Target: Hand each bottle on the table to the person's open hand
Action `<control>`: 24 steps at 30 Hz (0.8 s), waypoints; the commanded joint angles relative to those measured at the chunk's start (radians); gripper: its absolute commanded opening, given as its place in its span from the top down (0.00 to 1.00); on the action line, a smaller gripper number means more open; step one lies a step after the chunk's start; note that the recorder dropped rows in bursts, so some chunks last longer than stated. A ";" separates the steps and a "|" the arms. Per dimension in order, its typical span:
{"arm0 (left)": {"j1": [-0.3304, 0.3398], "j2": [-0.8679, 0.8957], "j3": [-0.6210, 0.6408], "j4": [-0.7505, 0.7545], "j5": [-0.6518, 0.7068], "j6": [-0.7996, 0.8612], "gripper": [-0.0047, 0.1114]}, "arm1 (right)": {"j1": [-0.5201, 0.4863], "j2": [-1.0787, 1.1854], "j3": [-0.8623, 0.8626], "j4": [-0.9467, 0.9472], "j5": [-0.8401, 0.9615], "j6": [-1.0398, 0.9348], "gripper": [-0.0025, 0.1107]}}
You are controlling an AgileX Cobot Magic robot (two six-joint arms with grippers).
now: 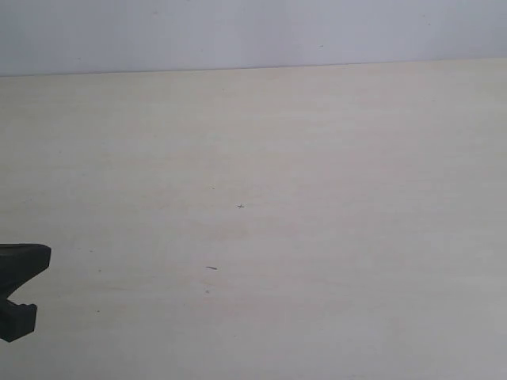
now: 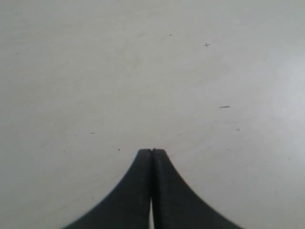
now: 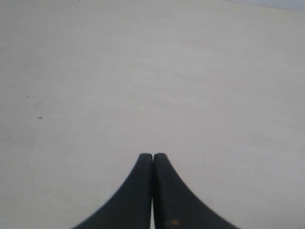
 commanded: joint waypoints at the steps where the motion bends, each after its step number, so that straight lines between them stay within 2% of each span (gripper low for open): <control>1: 0.003 -0.006 0.000 0.002 -0.003 0.000 0.96 | -0.001 -0.006 0.003 0.000 -0.007 -0.005 0.98; 24: 0.003 -0.006 0.000 0.002 -0.003 0.000 0.96 | -0.001 -0.070 0.003 0.024 -0.050 0.031 0.98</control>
